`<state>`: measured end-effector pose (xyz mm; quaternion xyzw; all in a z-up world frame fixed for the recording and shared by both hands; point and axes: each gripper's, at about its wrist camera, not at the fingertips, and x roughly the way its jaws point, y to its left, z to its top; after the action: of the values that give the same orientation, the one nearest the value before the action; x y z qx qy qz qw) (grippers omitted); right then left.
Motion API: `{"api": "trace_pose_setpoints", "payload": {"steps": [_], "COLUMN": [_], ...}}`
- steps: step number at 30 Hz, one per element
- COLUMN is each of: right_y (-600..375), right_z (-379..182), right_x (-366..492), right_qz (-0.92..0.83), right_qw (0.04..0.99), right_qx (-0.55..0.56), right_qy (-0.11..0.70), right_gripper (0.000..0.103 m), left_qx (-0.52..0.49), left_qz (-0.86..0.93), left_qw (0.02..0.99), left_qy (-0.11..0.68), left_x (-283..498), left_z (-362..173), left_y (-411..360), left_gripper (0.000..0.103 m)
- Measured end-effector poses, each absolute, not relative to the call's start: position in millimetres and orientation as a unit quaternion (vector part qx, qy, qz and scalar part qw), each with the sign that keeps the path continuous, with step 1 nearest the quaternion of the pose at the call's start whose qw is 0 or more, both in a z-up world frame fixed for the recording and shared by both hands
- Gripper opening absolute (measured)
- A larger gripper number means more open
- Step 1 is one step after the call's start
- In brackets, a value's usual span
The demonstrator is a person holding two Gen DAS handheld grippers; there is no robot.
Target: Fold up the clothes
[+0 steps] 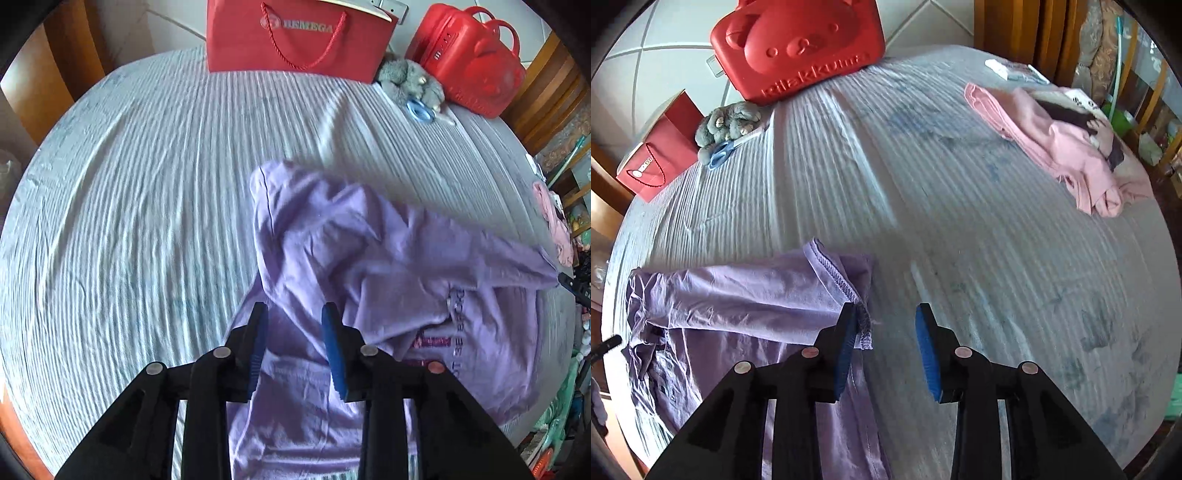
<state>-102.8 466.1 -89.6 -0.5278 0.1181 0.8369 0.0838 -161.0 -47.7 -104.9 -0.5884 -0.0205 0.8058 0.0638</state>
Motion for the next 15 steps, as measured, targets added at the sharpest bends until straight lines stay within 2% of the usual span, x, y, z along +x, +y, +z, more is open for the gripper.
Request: {"api": "trace_pose_setpoints", "payload": {"steps": [7, 10, 12, 15], "right_y": [494.6, 483.0, 464.0, 430.2], "right_z": [-65.6, -72.3, -83.4, -101.6], "right_x": [-111.4, -123.8, -137.1, -157.8], "right_qz": [0.843, 0.843, 0.839, 0.832], "right_qw": [0.141, 0.116, 0.085, 0.055], "right_qx": [-0.503, -0.513, -0.528, -0.55], "right_qy": [0.128, 0.113, 0.097, 0.039], "right_gripper": [0.034, 0.036, 0.044, 0.044], "left_qx": [-0.589, -0.595, -0.603, -0.612], "left_qz": [0.807, 0.802, 0.796, 0.79], "left_qw": [0.053, 0.054, 0.052, 0.051], "left_qy": [-0.018, -0.013, -0.009, -0.008], "left_x": [-190.5, -201.9, -207.0, -208.2], "left_z": [-105.6, -117.4, -125.4, -136.7], "left_y": [-70.0, -61.6, -58.8, -56.1], "left_gripper": [0.032, 0.032, 0.032, 0.032]}}
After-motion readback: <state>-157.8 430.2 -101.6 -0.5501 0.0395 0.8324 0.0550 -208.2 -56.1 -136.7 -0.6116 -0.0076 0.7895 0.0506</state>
